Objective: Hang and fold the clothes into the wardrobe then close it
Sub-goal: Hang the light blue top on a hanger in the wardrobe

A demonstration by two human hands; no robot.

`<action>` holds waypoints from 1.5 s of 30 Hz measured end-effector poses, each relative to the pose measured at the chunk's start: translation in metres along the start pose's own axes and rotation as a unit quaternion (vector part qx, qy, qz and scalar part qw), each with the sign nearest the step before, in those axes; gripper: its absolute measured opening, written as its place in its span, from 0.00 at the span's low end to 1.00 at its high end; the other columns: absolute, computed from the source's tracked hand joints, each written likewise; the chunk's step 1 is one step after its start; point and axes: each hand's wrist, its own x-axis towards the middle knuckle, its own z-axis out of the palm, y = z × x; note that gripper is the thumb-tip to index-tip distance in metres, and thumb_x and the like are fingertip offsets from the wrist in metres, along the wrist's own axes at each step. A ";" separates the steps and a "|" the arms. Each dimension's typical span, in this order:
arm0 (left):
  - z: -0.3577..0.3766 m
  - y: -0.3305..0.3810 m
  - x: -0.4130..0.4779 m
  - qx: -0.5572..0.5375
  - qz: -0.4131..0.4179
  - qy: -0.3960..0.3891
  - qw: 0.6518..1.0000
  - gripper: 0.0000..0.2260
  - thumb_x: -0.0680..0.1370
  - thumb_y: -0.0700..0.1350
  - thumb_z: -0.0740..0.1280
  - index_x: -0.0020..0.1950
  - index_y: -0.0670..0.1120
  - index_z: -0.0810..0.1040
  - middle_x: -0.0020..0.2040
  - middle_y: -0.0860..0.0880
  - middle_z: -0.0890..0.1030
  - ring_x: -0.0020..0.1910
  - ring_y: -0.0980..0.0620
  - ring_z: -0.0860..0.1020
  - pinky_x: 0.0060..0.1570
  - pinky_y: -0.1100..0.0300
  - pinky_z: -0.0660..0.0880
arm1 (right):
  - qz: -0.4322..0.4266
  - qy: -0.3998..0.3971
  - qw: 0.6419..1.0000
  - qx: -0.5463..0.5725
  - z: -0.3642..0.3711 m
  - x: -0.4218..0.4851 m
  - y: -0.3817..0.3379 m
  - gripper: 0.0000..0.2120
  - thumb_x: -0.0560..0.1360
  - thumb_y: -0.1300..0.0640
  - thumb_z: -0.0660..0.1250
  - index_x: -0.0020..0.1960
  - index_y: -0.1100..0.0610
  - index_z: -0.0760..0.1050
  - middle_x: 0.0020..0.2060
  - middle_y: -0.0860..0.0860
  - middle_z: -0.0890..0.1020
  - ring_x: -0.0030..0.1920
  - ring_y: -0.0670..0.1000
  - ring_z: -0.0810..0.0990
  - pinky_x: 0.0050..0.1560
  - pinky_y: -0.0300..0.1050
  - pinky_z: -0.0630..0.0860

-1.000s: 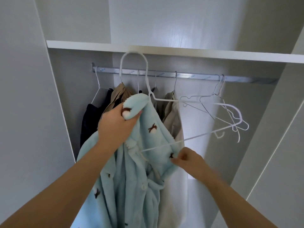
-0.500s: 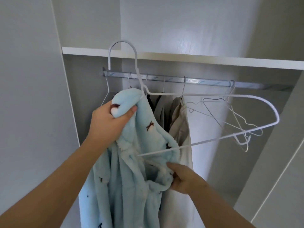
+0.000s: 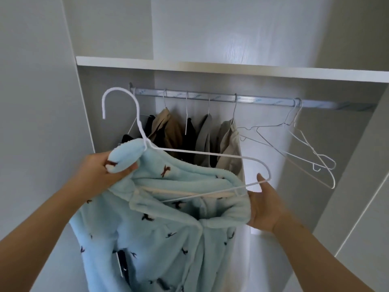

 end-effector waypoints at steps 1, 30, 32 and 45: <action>-0.002 -0.003 0.000 0.003 0.000 -0.010 1.000 0.15 0.69 0.43 0.75 0.34 0.61 0.74 0.27 0.65 0.76 0.31 0.66 0.73 0.28 0.80 0.67 | 0.006 -0.002 1.000 0.007 -0.003 -0.002 -0.003 0.40 0.68 0.28 0.56 0.49 0.64 0.83 0.53 0.62 0.82 0.49 0.64 0.82 0.45 0.62 0.79; 0.046 0.026 -0.028 0.045 -0.011 0.130 0.990 0.17 0.70 0.56 0.71 0.30 0.45 0.72 0.25 0.51 0.73 0.27 0.50 0.71 0.30 0.58 0.68 | -0.235 0.305 0.806 -0.450 0.007 -0.005 0.002 0.10 0.70 0.55 0.73 0.38 0.58 0.73 0.33 0.52 0.78 0.35 0.52 0.76 0.33 0.41 0.70; 0.050 0.038 -0.036 0.028 -0.003 0.140 0.990 0.17 0.70 0.61 0.69 0.31 0.51 0.71 0.26 0.54 0.73 0.29 0.50 0.73 0.33 0.57 0.69 | -0.257 0.359 0.730 -0.522 0.006 -0.004 0.004 0.12 0.73 0.52 0.69 0.38 0.58 0.69 0.31 0.49 0.72 0.33 0.50 0.71 0.33 0.43 0.63; 0.080 0.037 -0.027 0.041 -0.066 0.044 0.996 0.07 0.71 0.58 0.69 0.44 0.57 0.77 0.37 0.57 0.77 0.43 0.50 0.78 0.40 0.60 0.69 | -0.261 0.071 0.948 -0.167 0.056 -0.029 -0.012 0.07 0.75 0.58 0.66 0.51 0.59 0.77 0.40 0.54 0.84 0.38 0.51 0.82 0.36 0.44 0.78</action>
